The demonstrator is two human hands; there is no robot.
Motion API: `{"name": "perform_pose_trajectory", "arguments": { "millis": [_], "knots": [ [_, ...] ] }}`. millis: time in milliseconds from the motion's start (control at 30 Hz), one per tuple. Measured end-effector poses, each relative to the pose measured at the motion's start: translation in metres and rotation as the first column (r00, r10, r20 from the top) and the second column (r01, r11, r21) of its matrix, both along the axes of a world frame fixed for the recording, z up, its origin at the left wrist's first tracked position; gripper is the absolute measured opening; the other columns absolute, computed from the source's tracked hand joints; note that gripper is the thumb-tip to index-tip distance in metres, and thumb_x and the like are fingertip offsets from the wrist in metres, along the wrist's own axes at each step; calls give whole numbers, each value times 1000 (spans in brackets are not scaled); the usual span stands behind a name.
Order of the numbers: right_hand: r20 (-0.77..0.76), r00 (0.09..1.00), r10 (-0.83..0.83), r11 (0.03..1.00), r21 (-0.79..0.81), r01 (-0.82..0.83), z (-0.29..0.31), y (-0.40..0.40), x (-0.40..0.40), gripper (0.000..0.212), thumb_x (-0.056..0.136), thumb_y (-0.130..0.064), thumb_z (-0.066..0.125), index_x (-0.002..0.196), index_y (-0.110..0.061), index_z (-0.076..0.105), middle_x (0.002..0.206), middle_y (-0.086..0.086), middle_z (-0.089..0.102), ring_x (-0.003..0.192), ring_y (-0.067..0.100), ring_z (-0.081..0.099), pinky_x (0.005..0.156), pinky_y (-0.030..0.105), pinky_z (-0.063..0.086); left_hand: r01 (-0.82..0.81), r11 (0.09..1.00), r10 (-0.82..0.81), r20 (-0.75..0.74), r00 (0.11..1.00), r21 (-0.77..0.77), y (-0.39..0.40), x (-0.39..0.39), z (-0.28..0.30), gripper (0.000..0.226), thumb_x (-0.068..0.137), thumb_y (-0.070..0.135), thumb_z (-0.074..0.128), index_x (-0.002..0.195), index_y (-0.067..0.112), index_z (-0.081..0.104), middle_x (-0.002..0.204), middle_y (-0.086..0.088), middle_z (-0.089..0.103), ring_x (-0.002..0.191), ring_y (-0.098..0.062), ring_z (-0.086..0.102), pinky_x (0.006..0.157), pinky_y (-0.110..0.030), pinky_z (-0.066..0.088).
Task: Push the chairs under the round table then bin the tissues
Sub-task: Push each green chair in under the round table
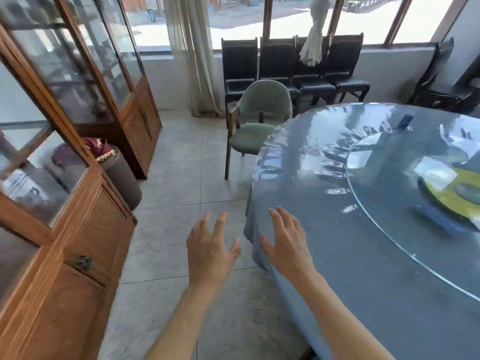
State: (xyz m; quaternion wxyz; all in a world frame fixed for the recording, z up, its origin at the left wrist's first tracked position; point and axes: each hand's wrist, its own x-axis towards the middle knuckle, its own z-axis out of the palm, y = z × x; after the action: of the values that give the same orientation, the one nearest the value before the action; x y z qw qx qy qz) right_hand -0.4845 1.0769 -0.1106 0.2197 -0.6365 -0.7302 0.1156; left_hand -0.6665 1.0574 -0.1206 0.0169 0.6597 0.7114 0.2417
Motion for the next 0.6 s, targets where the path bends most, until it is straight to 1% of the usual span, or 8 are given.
{"name": "perform_pose_trajectory", "arguments": {
  "millis": [133, 233, 333, 433, 600],
  "knots": [
    [3, 999, 54, 998, -16, -54, 2, 53, -38, 65, 91, -30, 59, 149, -13, 35, 156, 11, 32, 142, 31, 27, 113, 43, 27, -35, 999, 35, 7, 999, -5, 45, -37, 2, 68, 81, 50, 67, 140, 25, 45, 141, -12, 48, 127, -32, 45, 98, -46, 44],
    [18, 996, 82, 997, -16, -82, -3, 99, -58, 64, 92, -33, 59, 148, -15, 35, 156, 11, 31, 142, 31, 27, 113, 44, 28, -57, 998, 57, 6, 998, 2, 86, -56, 1, 68, 82, 52, 67, 140, 25, 45, 142, -10, 48, 128, -30, 44, 99, -43, 44],
    [13, 996, 86, 996, -23, -86, -11, 152, -76, 66, 90, -35, 60, 148, -16, 35, 155, 11, 32, 142, 32, 27, 112, 46, 29, -56, 998, 56, -14, 998, 3, 135, -71, -2, 70, 82, 53, 67, 141, 27, 42, 143, -10, 45, 129, -29, 43, 100, -43, 43],
    [1, 996, 88, 996, -19, -88, -19, 215, -93, 69, 88, -36, 62, 148, -15, 35, 154, 13, 33, 141, 34, 29, 111, 48, 32, -70, 998, 70, -35, 997, -4, 197, -87, -7, 71, 81, 55, 68, 140, 28, 39, 143, -10, 44, 129, -29, 42, 101, -43, 43],
    [-26, 996, 85, 994, -67, -87, -20, 319, -114, 70, 88, -34, 62, 148, -16, 32, 156, 11, 28, 143, 32, 23, 113, 47, 28, -96, 995, 93, -78, 993, -31, 301, -110, -5, 74, 77, 55, 70, 139, 28, 40, 143, -11, 45, 129, -31, 42, 103, -46, 40]
  ]
}}
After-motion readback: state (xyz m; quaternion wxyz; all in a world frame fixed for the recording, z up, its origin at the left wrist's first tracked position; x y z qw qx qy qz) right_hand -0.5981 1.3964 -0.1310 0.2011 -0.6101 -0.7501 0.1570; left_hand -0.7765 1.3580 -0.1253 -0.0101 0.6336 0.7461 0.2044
